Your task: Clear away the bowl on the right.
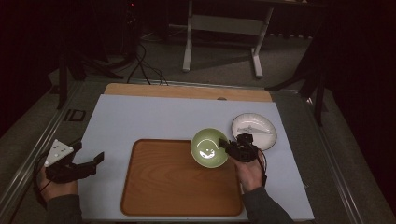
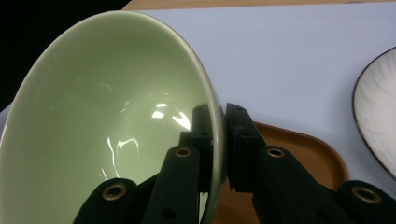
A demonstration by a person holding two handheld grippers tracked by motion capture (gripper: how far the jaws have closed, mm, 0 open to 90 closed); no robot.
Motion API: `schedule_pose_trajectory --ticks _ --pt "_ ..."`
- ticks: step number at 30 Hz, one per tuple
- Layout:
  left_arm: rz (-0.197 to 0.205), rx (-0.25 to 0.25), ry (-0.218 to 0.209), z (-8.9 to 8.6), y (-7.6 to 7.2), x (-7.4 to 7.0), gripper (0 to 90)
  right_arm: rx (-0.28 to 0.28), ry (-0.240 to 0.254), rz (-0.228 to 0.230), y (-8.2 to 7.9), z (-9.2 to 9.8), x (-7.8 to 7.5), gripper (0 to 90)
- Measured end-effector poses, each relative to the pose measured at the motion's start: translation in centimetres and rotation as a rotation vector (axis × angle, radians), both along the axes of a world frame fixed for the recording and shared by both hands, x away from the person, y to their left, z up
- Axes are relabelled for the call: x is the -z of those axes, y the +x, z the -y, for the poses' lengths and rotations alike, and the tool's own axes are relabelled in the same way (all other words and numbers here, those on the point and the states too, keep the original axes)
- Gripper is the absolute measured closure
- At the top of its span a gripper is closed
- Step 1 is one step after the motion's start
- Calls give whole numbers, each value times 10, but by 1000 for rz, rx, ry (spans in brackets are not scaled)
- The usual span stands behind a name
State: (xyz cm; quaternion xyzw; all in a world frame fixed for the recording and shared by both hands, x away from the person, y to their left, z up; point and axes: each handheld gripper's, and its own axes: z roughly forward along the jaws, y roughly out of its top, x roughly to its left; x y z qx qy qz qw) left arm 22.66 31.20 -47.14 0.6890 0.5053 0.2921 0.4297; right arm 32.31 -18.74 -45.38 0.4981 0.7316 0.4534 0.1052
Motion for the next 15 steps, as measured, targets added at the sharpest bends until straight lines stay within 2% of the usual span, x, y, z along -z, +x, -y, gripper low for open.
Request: schedule_pose_trajectory --ticks 15 --pt "0 0 2 0 0 0 130 -35 -1 -2 -4 -12 2 830"
